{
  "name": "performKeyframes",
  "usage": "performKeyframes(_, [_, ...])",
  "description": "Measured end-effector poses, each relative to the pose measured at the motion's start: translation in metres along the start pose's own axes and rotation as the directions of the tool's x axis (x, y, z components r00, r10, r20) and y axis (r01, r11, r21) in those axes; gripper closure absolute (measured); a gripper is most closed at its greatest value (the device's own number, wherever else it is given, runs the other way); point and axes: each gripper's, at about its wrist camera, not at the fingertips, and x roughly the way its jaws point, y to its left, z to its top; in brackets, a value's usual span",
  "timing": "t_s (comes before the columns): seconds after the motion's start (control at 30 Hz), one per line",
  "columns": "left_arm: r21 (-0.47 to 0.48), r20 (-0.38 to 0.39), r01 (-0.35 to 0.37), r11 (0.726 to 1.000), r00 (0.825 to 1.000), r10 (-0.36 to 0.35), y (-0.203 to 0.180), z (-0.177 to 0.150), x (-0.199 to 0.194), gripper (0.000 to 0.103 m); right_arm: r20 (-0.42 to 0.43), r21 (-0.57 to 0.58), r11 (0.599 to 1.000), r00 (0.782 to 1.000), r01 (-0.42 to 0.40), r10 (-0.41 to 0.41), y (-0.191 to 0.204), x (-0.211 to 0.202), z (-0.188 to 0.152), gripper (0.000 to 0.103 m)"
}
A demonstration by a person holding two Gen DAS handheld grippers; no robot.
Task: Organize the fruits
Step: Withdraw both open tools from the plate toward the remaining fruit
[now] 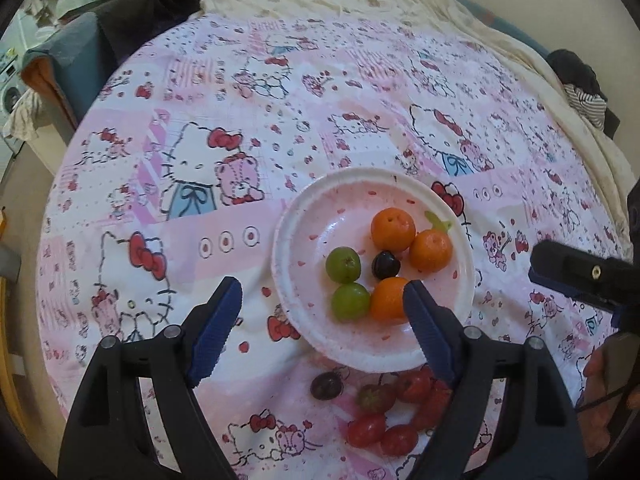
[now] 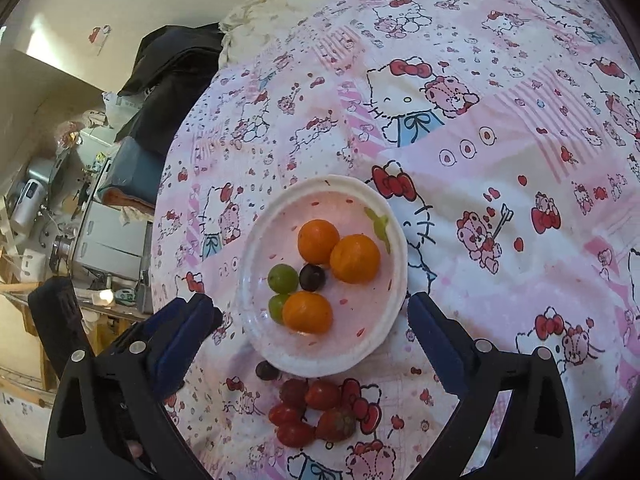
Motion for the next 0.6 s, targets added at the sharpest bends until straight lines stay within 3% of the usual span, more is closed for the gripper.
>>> performKeyframes(0.6, [-0.061, 0.081, -0.02, 0.998, 0.996, 0.025, 0.024, -0.03, -0.059, 0.023, 0.01, -0.008, 0.999, 0.999, 0.034, -0.034, -0.004, -0.04, -0.037, 0.003])
